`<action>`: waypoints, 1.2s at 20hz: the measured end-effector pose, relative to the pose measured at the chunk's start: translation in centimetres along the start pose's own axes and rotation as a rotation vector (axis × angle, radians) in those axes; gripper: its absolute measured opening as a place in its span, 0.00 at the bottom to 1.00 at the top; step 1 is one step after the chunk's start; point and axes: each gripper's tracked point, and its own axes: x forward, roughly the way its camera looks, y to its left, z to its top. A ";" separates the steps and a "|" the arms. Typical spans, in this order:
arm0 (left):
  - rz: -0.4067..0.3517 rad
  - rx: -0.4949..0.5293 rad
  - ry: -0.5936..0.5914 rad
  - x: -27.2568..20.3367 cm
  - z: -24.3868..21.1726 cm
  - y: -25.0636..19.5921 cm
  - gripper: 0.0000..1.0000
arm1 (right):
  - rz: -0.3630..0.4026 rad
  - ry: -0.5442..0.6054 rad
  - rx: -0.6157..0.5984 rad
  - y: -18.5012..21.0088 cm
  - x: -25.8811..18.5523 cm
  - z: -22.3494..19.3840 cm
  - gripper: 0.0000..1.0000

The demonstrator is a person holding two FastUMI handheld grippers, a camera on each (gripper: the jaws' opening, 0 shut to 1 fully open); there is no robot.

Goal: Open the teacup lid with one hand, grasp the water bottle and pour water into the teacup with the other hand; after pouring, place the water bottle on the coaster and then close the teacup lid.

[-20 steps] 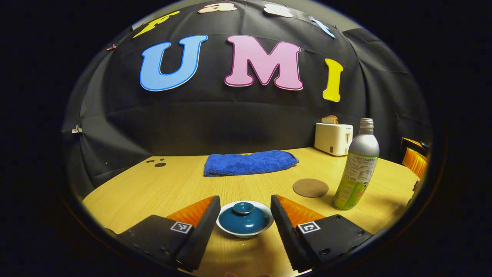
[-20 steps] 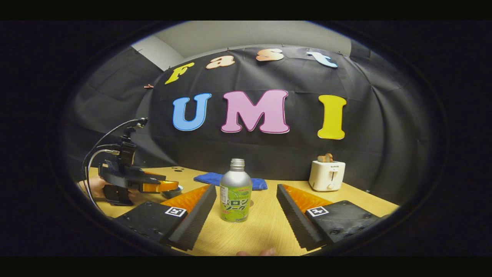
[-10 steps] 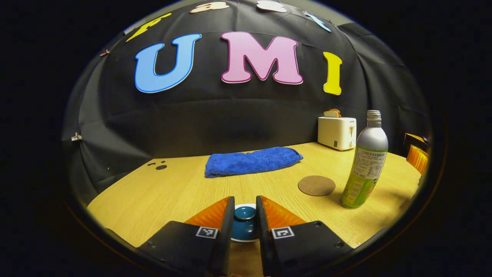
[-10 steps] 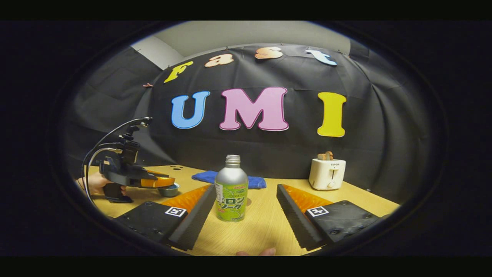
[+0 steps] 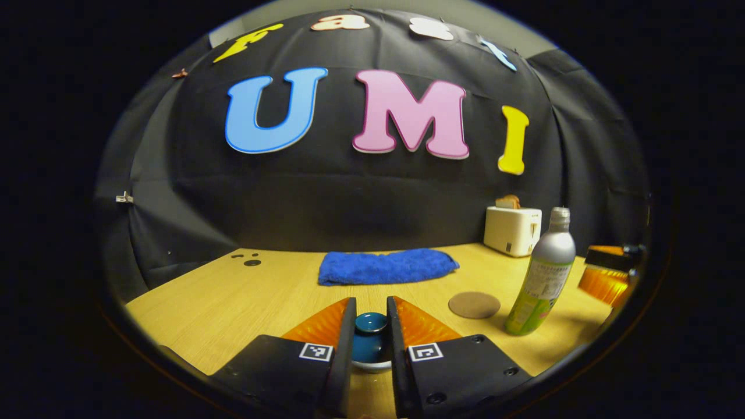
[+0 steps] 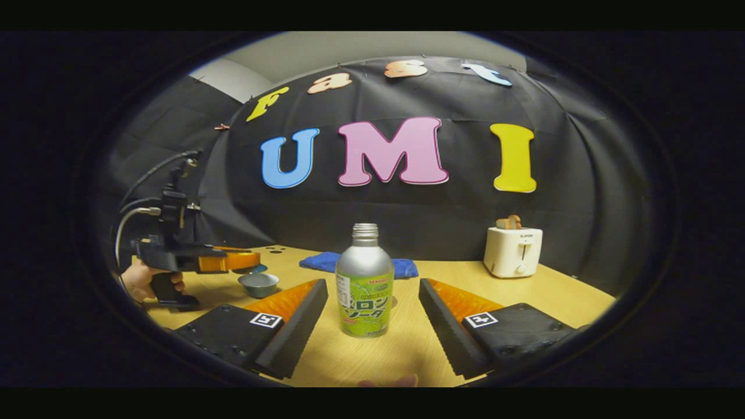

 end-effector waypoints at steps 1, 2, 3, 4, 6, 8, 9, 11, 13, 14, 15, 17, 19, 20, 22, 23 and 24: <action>0.006 -0.029 -0.037 -0.7 1.1 0.1 0.33 | -0.005 0.012 0.001 0.0 0.7 -0.2 0.98; 0.014 -0.058 -0.066 -1.5 2.2 0.3 0.33 | -0.011 0.026 -0.001 0.1 1.4 -0.7 0.98; 0.026 -0.084 -0.091 -2.3 2.8 0.7 0.33 | -0.012 0.040 -0.004 0.3 2.1 -1.0 0.98; 0.039 -0.103 -0.114 -3.1 3.5 1.2 0.33 | -0.015 0.057 -0.005 0.5 2.6 -1.5 0.98; 0.055 -0.123 -0.152 -4.3 4.4 1.8 0.33 | -0.020 0.081 -0.017 0.6 3.5 -1.9 0.98; 0.066 -0.142 -0.168 -5.0 4.6 2.6 0.33 | -0.031 0.106 -0.035 0.8 4.3 -2.6 0.98; 0.067 -0.155 -0.168 -5.1 4.5 2.9 0.33 | -0.029 0.121 -0.053 1.1 4.4 -2.9 0.98; 0.070 -0.186 -0.153 -5.0 4.1 3.8 0.33 | -0.044 0.124 -0.082 0.9 4.7 -3.0 0.88; 0.076 -0.201 -0.147 -5.2 4.0 4.3 0.33 | -0.019 0.116 -0.090 1.8 5.1 -2.8 0.83; 0.088 -0.194 -0.147 -5.3 4.0 4.8 0.33 | -0.009 0.111 -0.120 2.1 5.2 -2.6 0.81; 0.107 -0.184 -0.146 -5.3 3.9 5.5 0.33 | -0.009 0.106 -0.177 2.1 5.3 -2.2 0.81; 0.137 -0.172 -0.156 -5.8 4.2 6.6 0.33 | -0.026 0.089 -0.343 2.0 5.8 -1.1 0.81; 0.160 -0.178 -0.164 -6.3 4.5 7.9 0.33 | -0.038 0.075 -0.531 2.1 6.6 -0.2 0.81; 0.171 -0.185 -0.163 -6.4 4.5 8.5 0.33 | -0.037 0.065 -0.620 2.5 7.1 0.4 0.81; 0.186 -0.197 -0.158 -6.7 4.3 9.4 0.33 | -0.025 0.053 -0.792 3.6 7.7 1.0 0.81; 0.196 -0.197 -0.149 -6.8 4.0 9.9 0.33 | -0.010 0.051 -0.875 4.2 8.0 1.0 0.80; 0.206 -0.193 -0.143 -6.8 3.8 10.4 0.33 | 0.003 0.047 -0.954 4.8 8.2 0.8 0.81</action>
